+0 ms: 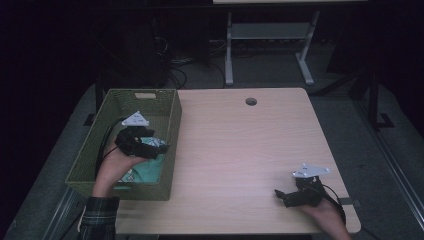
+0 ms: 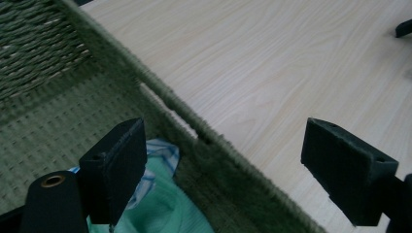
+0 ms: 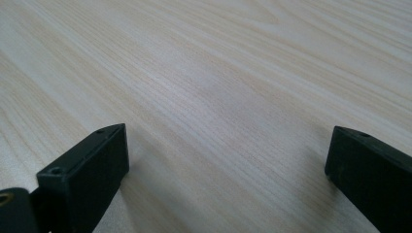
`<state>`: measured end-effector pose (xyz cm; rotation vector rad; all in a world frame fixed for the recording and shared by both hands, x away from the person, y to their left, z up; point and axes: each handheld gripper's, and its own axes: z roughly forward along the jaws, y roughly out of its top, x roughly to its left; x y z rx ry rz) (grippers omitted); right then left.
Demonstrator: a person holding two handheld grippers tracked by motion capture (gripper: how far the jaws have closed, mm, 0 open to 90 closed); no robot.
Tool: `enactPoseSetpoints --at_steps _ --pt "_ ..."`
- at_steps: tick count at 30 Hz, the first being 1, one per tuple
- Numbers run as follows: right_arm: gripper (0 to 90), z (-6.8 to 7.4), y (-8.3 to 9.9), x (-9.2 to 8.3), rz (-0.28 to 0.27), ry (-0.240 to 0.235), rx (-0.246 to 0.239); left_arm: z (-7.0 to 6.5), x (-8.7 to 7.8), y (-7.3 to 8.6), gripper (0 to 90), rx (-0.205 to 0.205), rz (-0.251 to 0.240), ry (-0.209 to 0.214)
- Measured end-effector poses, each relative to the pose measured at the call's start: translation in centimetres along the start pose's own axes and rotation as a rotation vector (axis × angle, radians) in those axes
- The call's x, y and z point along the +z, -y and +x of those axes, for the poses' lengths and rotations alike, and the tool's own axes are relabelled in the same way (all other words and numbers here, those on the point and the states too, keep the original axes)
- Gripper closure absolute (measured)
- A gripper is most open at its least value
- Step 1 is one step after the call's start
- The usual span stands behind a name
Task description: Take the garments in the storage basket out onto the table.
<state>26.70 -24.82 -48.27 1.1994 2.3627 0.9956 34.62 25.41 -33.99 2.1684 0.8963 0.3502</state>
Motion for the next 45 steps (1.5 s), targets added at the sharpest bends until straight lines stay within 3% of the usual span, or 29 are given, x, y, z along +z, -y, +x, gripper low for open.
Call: enactPoseSetpoints --at_steps 11,20,24,31,45 --pt "1.5 0.0 0.0 0.0 0.000 0.000 0.000 1.6 -0.7 1.3 15.9 -0.021 -0.006 -0.035" --pt "1.5 0.0 0.0 0.0 0.001 0.000 0.001 2.7 -0.3 2.5 15.9 -0.044 0.017 -0.069" --pt "1.5 0.0 0.0 0.0 0.000 0.000 0.001 3.1 -0.2 3.0 15.9 -0.065 0.006 -0.079" --pt "1.6 0.0 0.0 0.0 0.000 0.000 0.001 3.8 0.3 3.9 15.8 -0.058 0.040 -0.116" --pt "1.6 0.0 0.0 0.0 0.000 0.000 0.001 4.5 1.6 5.1 15.8 -0.077 0.093 -0.126"
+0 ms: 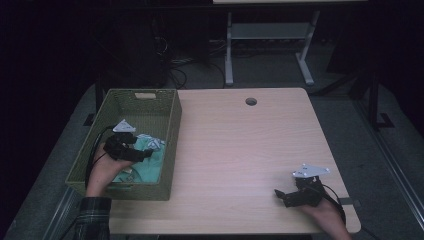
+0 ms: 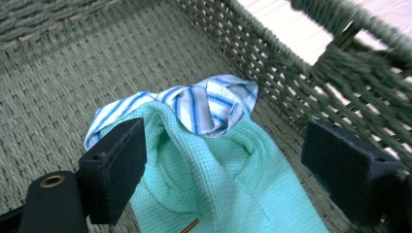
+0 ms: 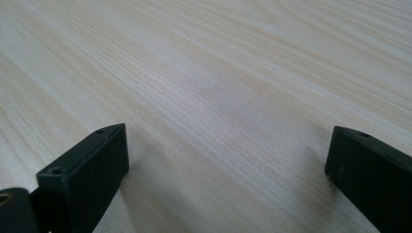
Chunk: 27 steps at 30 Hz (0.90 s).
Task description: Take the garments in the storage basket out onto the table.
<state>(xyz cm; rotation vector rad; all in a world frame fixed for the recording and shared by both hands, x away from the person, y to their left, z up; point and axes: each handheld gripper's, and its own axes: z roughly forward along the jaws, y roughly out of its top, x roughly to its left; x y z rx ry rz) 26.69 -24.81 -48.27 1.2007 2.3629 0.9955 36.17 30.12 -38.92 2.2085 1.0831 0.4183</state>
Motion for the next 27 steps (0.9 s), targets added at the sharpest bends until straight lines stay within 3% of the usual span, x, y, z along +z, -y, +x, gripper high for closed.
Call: enactPoseSetpoints --at_steps 7,27 --pt "1.6 0.0 0.0 0.0 0.000 0.000 0.000 0.3 0.5 0.2 15.8 -0.021 0.039 -0.013" --pt "1.5 0.0 0.0 0.0 0.000 0.000 -0.001 0.2 2.5 0.7 22.3 -0.029 0.248 -0.018"
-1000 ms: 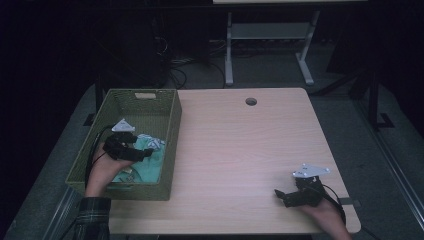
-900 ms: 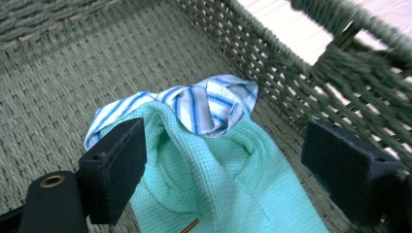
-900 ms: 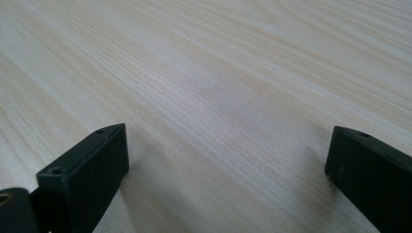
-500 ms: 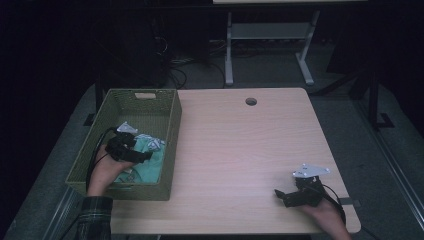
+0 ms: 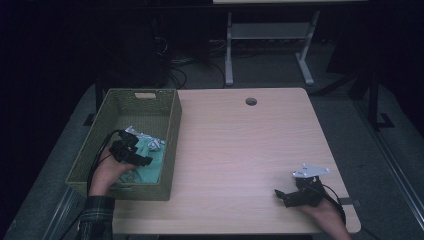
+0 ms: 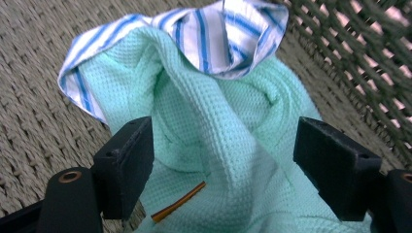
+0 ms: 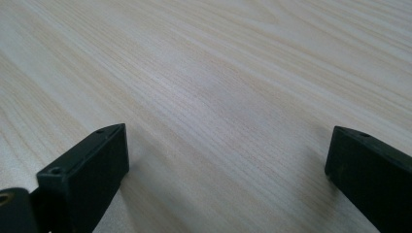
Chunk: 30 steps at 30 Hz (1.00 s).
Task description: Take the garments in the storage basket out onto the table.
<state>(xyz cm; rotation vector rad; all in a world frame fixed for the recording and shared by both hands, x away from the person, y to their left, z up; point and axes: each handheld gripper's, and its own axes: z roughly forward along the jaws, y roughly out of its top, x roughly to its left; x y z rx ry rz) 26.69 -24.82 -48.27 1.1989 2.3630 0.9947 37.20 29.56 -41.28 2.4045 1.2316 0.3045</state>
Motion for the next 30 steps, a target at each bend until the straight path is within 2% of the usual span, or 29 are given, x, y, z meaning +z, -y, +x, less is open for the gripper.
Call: enactPoseSetpoints --at_steps 6,10,14,15,16,17,18,19,23,26,30 --pt "1.5 0.0 0.0 0.0 0.000 0.000 0.000 0.0 0.4 0.0 24.2 -0.007 0.053 -0.005" --pt "1.5 0.0 0.0 0.0 0.000 0.000 0.000 0.0 0.6 0.0 29.9 -0.016 0.079 0.003" --pt "1.5 0.0 0.0 0.0 0.000 0.000 0.000 0.1 0.6 0.0 42.5 -0.021 0.104 0.024" --pt "1.5 0.0 0.0 0.0 0.000 0.000 0.000 0.1 0.6 0.0 51.0 -0.020 0.107 0.031" --pt "1.5 0.0 0.0 0.0 0.000 0.000 0.000 0.0 0.6 0.0 51.0 -0.019 0.110 0.036" --pt "1.6 0.0 0.0 0.0 0.000 0.000 0.000 0.0 0.6 0.0 60.0 -0.018 0.113 0.039" --pt "1.6 0.0 0.0 0.0 0.000 0.000 0.000 0.0 0.6 0.0 60.0 -0.018 0.115 0.043" --pt "1.5 0.0 0.0 0.0 0.000 0.000 0.000 0.0 0.5 0.0 63.9 -0.020 0.115 0.042" --pt "1.5 0.0 0.0 0.0 0.000 0.000 0.001 0.1 0.3 -0.1 80.0 -0.025 0.105 0.054" --pt "1.5 0.0 0.0 0.0 0.000 0.000 0.001 0.2 -0.1 -0.1 82.8 -0.025 0.076 0.060" --pt "1.6 0.0 0.0 0.0 0.000 -0.001 0.001 0.4 -0.8 -0.1 83.7 -0.038 0.010 0.079"
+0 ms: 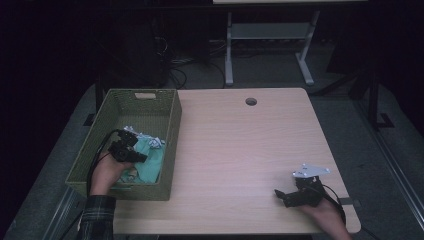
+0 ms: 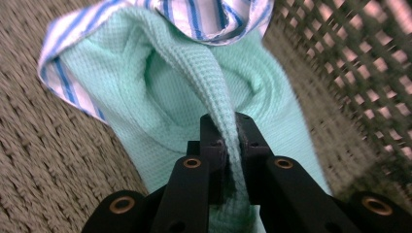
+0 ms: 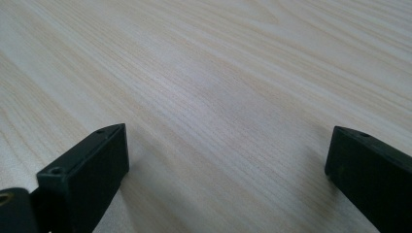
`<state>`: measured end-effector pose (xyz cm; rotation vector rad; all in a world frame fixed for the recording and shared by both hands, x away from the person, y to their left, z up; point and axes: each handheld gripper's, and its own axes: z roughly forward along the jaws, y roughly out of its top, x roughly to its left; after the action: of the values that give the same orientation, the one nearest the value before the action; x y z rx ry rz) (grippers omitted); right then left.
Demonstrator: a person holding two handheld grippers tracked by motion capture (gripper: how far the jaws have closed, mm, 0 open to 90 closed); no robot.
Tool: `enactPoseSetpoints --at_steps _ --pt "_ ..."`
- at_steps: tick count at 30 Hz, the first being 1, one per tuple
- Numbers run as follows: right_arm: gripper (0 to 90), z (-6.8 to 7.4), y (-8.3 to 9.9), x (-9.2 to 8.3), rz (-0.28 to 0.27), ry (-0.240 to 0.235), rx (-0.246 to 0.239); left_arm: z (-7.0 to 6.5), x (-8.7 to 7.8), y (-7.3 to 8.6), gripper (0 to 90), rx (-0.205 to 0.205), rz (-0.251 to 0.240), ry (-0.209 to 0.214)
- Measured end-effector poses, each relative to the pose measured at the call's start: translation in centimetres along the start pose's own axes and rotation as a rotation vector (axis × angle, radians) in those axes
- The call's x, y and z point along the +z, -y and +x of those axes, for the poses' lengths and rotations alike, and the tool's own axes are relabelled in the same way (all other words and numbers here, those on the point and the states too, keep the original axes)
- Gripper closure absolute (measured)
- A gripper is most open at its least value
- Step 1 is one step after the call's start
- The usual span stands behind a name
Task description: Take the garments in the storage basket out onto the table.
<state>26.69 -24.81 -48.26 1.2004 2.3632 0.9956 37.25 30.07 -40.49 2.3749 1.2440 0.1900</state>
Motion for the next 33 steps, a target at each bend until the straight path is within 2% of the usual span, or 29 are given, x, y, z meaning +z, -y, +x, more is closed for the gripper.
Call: enactPoseSetpoints --at_steps 7,9,13,17,20,23,33 --pt "1.6 0.0 0.0 0.0 0.000 0.000 0.000 0.3 -1.6 0.0 84.8 -0.012 -0.113 0.029" --pt "1.5 0.0 0.0 0.0 0.000 0.000 0.000 0.4 -2.2 0.1 84.9 -0.022 -0.152 0.023" --pt "1.5 0.0 0.0 0.0 0.000 0.000 0.000 0.7 -2.9 0.2 85.0 -0.031 -0.185 0.019" --pt "1.5 0.0 0.0 0.0 0.000 0.000 0.000 1.1 -3.8 0.5 85.3 -0.057 -0.257 0.042" --pt "1.6 0.0 0.0 0.0 0.000 0.000 0.000 1.2 -4.4 0.6 85.5 -0.061 -0.306 0.057" --pt "1.5 0.0 0.0 0.0 0.000 0.000 0.000 1.1 -5.0 0.5 85.6 -0.079 -0.363 0.089" --pt "1.5 0.0 0.0 0.0 0.000 0.000 -0.001 0.1 -6.8 -0.2 85.7 -0.045 -0.450 0.088"
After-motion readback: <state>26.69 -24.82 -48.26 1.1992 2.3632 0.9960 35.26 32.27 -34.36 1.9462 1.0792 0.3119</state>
